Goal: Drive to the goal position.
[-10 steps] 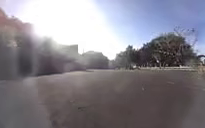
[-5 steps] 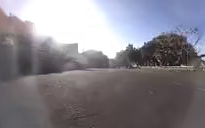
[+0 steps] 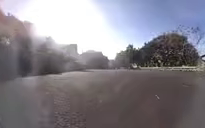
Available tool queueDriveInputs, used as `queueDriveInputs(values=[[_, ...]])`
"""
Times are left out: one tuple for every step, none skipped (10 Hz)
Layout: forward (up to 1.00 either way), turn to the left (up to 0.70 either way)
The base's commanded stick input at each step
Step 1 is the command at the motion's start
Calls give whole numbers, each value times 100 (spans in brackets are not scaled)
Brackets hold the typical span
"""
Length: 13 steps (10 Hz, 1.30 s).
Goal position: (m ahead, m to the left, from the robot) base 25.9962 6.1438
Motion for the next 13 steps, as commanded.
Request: queueDriveInputs(values=[[70, 0], [70, 0], [70, 0], [70, 0], [70, 0], [70, 0], [70, 0], [70, 0], [70, 0], [70, 0], [70, 0], [70, 0], [70, 0]])
